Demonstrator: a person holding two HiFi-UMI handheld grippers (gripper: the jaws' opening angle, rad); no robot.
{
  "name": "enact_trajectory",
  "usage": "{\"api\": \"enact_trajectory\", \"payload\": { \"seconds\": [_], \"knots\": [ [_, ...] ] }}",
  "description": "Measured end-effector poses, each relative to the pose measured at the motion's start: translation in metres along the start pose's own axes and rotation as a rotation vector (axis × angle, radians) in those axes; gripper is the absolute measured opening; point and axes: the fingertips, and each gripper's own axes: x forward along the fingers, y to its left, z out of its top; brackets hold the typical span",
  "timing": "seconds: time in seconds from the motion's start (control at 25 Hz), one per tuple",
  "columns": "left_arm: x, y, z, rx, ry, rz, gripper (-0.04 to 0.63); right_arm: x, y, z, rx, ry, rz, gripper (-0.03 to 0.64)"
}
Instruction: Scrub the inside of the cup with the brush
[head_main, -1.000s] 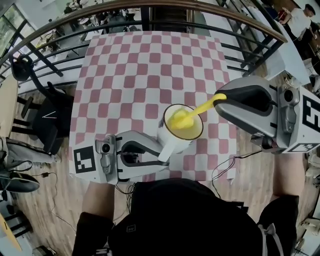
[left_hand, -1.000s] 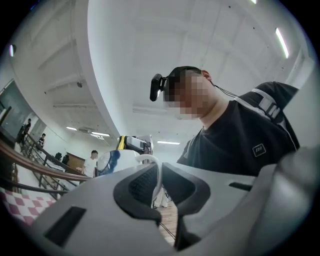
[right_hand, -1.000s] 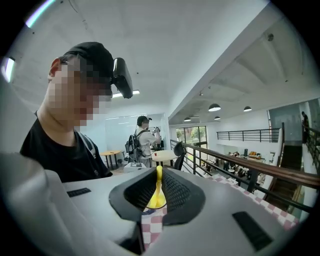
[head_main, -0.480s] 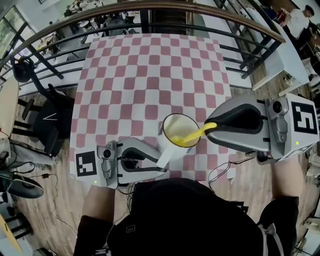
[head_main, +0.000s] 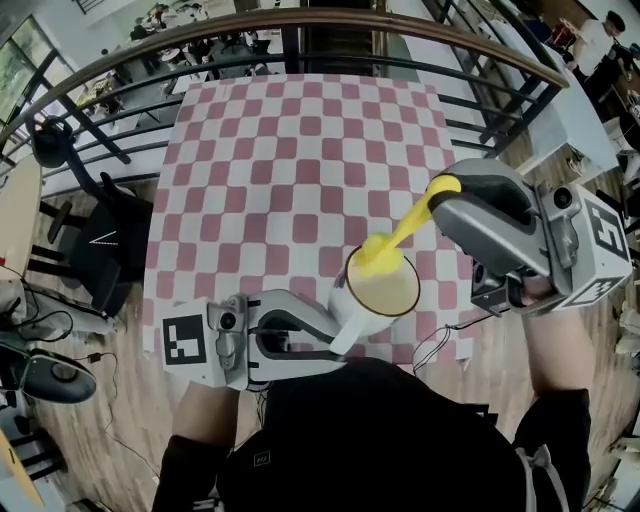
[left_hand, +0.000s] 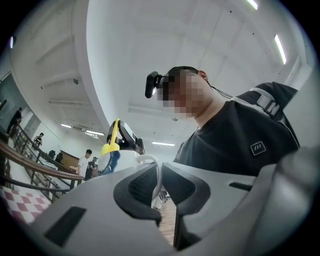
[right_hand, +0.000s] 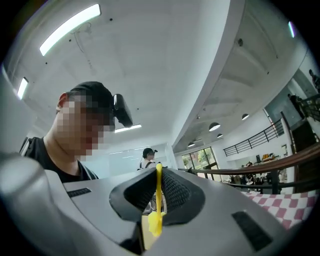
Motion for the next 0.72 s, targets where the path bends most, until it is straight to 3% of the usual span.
{"api": "enact_trajectory", "payload": {
  "seconds": [0.24,0.48,0.6,0.72],
  "knots": [
    [-0.004,0.004,-0.004,-0.013,0.008,0.023,0.04,0.002,0.003,-0.005,0.053,-0.028,-0.002,0.043],
    [-0.005,0.004,0.002,-0.02,-0.03,0.016,0.04,0.004,0.017,-0.026,0.158,0.087,0.064,0.043],
    [-0.01,0.002,0.005,-0.013,-0.041,0.022,0.04,-0.004,0.012,-0.038,0.171,0.189,0.023,0.043],
    [-0.015,0.002,0.004,0.0,-0.021,0.031,0.04,-0.01,-0.003,-0.046,0.107,0.268,-0.065,0.043]
  ]
}}
